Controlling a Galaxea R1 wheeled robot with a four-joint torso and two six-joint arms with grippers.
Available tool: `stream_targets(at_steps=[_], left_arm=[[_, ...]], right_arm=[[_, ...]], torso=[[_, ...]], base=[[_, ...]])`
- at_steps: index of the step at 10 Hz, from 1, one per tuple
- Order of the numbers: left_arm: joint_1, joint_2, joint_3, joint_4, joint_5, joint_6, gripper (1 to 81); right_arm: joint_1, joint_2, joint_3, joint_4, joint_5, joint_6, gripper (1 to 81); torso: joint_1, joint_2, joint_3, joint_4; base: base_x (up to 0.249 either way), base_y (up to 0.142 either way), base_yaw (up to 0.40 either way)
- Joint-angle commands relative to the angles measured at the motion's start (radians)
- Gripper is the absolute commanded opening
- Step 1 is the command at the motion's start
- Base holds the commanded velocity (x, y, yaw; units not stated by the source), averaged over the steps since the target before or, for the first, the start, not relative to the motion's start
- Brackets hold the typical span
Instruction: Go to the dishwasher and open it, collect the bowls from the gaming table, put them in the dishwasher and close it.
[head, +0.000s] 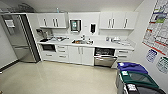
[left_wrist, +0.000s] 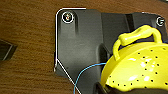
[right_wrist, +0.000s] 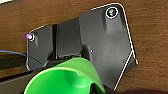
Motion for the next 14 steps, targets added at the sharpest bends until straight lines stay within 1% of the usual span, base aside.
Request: stream_targets(at_steps=[1,14], left_arm=[[-0.039,-0.013,-0.004,0.005,0.054,0.008,1.0],[-0.039,-0.01,-0.001,0.007,0.054,0.01,1.0]], right_arm=[[0.043,-0.011,0.009,-0.005,-0.057,-0.003,1.0],[0.043,-0.015,0.008,-0.007,-0.057,-0.003,1.0]], torso=[[0.0,0.0,0.0,0.0],[0.0,0.0,0.0,0.0]], base=[[0.171,0.0,0.0],[0.171,0.0,0.0]])
